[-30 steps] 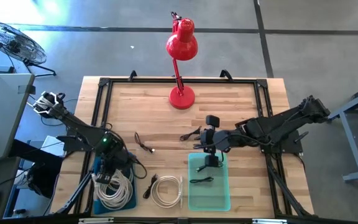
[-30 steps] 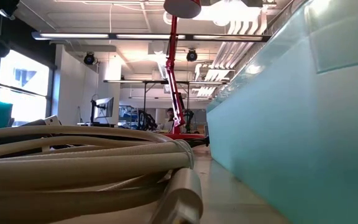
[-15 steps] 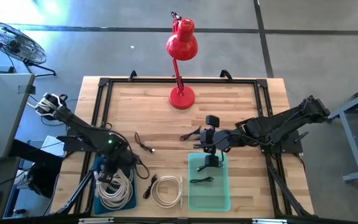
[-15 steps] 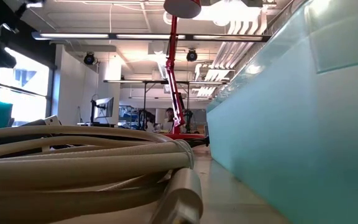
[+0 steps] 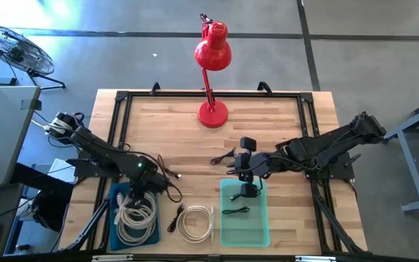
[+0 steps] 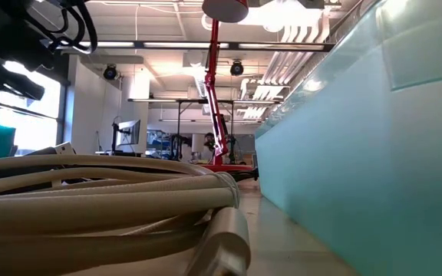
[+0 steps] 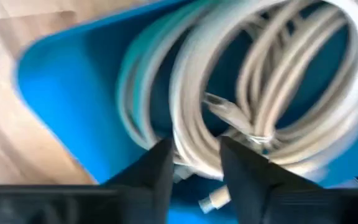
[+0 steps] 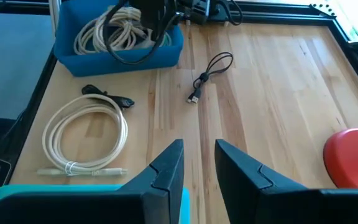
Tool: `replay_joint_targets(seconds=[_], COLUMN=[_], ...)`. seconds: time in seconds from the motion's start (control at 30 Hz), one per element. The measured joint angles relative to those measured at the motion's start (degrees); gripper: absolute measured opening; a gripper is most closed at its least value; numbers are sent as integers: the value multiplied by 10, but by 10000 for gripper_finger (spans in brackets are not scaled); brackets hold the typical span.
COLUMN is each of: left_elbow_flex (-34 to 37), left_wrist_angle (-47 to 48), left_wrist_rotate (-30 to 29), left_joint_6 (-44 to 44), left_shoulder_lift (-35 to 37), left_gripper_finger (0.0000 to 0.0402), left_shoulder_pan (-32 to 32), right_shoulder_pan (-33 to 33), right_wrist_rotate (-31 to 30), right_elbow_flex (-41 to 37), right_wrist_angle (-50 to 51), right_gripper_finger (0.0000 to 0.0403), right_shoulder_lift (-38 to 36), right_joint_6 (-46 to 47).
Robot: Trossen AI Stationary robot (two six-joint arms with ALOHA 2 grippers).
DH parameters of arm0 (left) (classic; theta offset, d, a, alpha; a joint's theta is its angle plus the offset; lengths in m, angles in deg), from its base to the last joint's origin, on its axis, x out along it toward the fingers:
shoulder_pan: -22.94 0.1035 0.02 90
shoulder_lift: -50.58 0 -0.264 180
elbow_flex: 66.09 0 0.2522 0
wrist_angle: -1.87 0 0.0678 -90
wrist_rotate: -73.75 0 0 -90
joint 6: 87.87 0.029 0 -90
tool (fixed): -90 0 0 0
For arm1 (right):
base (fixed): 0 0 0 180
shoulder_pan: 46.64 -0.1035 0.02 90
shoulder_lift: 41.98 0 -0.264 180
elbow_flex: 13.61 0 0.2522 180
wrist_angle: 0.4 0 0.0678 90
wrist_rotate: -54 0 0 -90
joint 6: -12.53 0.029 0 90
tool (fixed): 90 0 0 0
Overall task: Pick & Place USB Port
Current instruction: Put the brown HDMI cable into the blue bin, then put the black USB cable into the green bin
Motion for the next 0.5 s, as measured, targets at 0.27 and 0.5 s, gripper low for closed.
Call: replay_joint_targets(seconds=[0.27,0.5], left_elbow_flex=[0,-45], left_wrist_angle=[7,67], left_wrist_rotate=[-1,-4], left_joint_6=[-5,-39], left_shoulder_lift=[0,0], left_gripper_finger=[208,212], left_shoulder_pan=[0,0], right_shoulder_pan=[-11,-11], right_wrist_rotate=[-1,-1], right_elbow_flex=[0,0], right_wrist_angle=[0,0], right_gripper_finger=[83,83], right_shoulder_lift=[0,0], right_joint_6=[0,-4])
